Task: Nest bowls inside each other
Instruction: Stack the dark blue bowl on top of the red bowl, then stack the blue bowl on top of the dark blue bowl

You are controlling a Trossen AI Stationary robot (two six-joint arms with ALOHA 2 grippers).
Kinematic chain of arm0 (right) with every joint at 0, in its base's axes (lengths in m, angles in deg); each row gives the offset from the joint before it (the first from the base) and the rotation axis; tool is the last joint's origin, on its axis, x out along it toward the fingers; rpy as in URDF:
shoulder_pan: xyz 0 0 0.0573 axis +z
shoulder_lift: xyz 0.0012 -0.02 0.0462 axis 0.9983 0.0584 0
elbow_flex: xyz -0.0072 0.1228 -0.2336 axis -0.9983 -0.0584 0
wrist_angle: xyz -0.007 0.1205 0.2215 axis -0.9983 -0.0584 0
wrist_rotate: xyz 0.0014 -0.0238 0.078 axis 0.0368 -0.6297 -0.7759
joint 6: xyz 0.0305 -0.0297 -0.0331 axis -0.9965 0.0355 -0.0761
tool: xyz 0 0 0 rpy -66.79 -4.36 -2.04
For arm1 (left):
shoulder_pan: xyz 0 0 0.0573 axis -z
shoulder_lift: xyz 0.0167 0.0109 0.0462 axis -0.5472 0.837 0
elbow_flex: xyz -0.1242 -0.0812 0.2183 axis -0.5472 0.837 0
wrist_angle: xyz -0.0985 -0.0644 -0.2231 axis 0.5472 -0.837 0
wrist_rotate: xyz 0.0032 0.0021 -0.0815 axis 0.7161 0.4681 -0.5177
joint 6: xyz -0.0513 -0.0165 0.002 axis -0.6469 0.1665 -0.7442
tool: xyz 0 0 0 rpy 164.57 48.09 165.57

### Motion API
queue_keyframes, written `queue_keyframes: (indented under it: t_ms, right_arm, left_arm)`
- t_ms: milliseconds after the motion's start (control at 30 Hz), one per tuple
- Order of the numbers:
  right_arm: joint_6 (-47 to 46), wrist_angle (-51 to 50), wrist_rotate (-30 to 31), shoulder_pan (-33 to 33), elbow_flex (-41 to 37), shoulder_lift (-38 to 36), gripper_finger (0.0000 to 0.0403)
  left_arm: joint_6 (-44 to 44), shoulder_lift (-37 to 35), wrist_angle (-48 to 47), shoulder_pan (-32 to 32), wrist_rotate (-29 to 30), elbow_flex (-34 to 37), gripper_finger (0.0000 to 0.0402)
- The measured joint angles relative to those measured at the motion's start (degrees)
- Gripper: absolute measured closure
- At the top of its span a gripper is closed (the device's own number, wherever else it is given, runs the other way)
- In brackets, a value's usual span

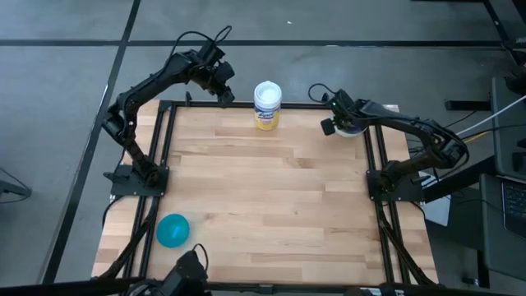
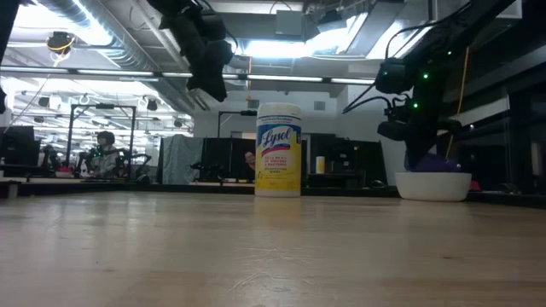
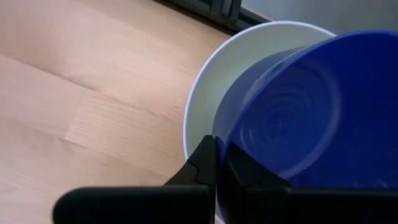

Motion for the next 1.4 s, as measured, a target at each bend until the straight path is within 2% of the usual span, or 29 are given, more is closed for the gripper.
queue_keyframes:
  t_ms: [867,967,1400]
  right_arm:
    - [1.51,-1.38,-0.02,-5.7,0.0,1.34,0.04]
    - [1.55,-1.42,-0.46,-5.7,0.0,1.34,0.0381]
    - [1.55,-1.32,-2.59,-5.7,0.0,1.34,0.0249]
  left_arm:
    - [-1.02,0.02,0.03,0.12,-2.79,-0.01,0.0309]
    - [-1.03,0.02,0.03,0.12,-3.04,0.0,0.0309]
    - [-0.85,0.07,0.03,0.12,-3.04,0.0,0.0309]
